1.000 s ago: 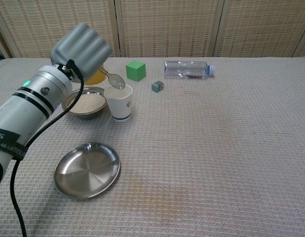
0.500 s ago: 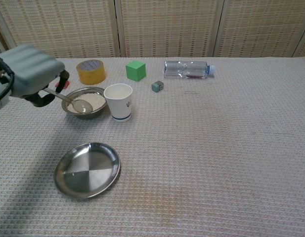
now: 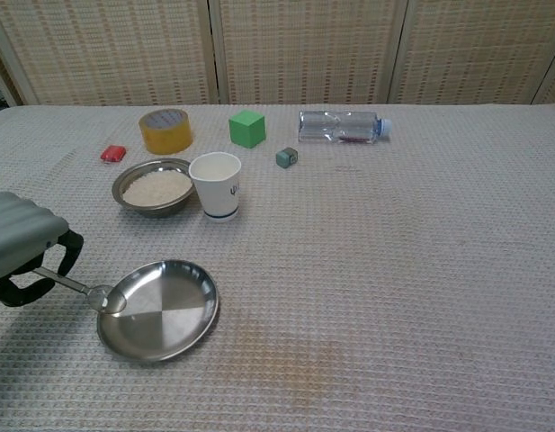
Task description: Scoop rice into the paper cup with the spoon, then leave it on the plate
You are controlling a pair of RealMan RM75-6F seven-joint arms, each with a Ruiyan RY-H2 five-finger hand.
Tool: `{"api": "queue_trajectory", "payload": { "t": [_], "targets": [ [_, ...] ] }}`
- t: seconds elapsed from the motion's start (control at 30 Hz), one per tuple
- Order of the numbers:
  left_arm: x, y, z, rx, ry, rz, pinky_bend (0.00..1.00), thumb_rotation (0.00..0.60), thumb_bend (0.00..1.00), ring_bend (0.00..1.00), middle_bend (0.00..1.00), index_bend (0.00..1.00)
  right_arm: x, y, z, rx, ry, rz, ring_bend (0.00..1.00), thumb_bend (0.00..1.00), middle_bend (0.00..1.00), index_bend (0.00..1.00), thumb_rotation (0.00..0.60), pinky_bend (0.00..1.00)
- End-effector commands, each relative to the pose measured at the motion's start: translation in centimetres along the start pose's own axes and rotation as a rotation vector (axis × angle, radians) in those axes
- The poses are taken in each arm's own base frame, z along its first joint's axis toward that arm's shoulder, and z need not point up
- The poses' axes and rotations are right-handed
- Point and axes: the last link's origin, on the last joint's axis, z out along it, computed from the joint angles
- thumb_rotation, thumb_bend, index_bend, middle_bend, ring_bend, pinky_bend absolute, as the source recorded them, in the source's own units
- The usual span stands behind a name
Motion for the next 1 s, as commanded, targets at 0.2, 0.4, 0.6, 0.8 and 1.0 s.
{"api": "queue_trajectory", "payload": {
  "t": [0.2,0.4,0.6,0.8,1.0],
  "targets": [
    [0.5,3.0,-0.4,-0.071,0.015,-0.021,1.00,0.600,0.42,1.00,1.00,0.58,-0.3,0.1,0.2,-0.002,-0.014,-0.006,0.00,0.20,0.00,0.00,0.600,0.00],
    [1.3,5.0,0.3,-0.105,0.046,-0.027,1.00,0.600,0.41,1.00,1.00,0.57,-0.4,0.1,0.3,-0.004,-0.016,-0.006,0.00,0.20,0.00,0.00,0.600,0.00],
    [1.6,6.3,0.9,-0.116,0.069,-0.011,1.00,0.600,0.41,1.00,1.00,0.50,-0.6,0.2,0.5,-0.010,-0.025,-0.008,0.00,0.20,0.00,0.00,0.600,0.00],
    [1.6,6.9,1.2,-0.130,0.059,0.032,1.00,0.600,0.41,1.00,1.00,0.15,-0.6,0.3,0.6,-0.009,-0.020,-0.001,0.00,0.20,0.00,0.00,0.600,0.00],
    [2.1,6.8,0.9,-0.137,0.073,0.027,1.00,0.600,0.41,1.00,1.00,0.00,-0.5,0.3,0.5,-0.008,-0.013,0.002,0.00,0.20,0.00,0.00,0.600,0.00]
  ]
}}
